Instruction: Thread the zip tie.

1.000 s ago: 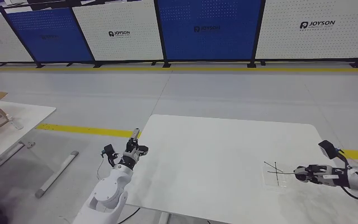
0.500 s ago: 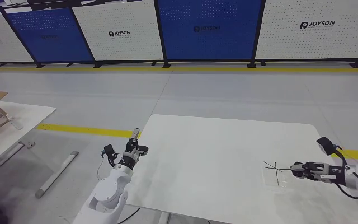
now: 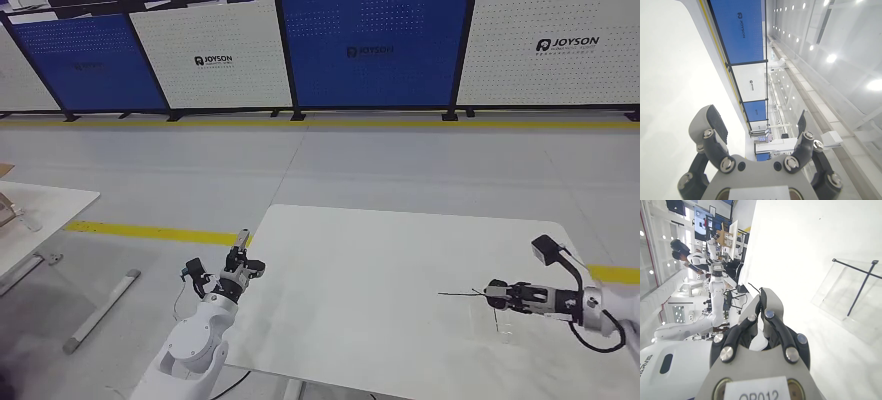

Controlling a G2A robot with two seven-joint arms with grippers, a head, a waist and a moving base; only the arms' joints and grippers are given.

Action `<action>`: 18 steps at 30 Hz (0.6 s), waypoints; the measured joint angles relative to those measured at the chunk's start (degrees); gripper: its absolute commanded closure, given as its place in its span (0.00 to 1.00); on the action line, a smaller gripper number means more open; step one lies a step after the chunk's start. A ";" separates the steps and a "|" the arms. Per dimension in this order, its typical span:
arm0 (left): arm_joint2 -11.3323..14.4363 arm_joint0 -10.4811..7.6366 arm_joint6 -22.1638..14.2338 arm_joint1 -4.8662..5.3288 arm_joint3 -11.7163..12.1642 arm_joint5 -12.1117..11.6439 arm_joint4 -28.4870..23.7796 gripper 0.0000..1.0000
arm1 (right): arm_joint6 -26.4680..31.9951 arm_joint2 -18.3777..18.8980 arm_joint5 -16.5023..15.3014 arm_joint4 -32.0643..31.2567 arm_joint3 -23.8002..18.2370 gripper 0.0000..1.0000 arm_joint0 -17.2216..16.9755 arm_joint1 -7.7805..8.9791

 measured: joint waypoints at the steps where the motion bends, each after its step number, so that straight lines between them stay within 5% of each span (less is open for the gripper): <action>1: 0.00 0.00 0.00 0.00 0.00 0.00 0.00 0.00 | 0.00 0.00 0.00 0.00 0.00 1.00 0.00 0.00; 11: 0.00 0.00 0.00 0.00 0.00 0.00 0.00 0.00 | -0.48 -0.45 -1.35 1.17 -0.65 1.00 -0.12 -0.30; 18: 0.00 0.00 0.00 0.00 0.00 0.00 0.00 0.00 | -2.28 -6.94 -3.12 0.60 0.20 1.00 5.56 -2.80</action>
